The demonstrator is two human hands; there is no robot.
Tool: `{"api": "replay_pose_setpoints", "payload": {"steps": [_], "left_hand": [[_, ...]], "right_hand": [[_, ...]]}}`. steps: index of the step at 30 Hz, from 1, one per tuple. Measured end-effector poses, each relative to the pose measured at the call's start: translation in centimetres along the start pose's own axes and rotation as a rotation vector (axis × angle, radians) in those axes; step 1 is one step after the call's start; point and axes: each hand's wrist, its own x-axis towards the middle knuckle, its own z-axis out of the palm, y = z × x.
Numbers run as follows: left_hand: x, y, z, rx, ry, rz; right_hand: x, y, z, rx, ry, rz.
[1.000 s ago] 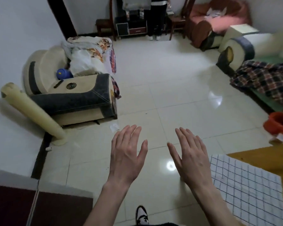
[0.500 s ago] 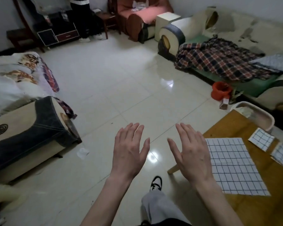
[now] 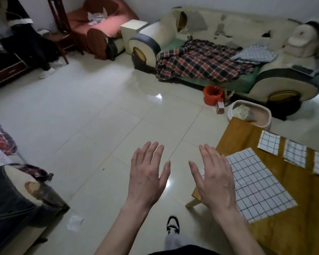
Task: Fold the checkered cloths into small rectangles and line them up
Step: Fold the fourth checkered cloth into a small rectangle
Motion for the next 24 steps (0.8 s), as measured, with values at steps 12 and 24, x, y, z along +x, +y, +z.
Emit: {"api": "replay_pose_setpoints", "payload": {"steps": [12, 24], "left_hand": [[9.8, 1.2, 6.0, -0.133, -0.115, 0.29], [17.6, 4.6, 13.6, -0.345, -0.303, 0.63]], "right_hand": [[4.3, 2.6, 0.1, -0.093, 0.072, 0.278], [5.4, 5.8, 0.4, -0.149, 0.259, 0.686]]}}
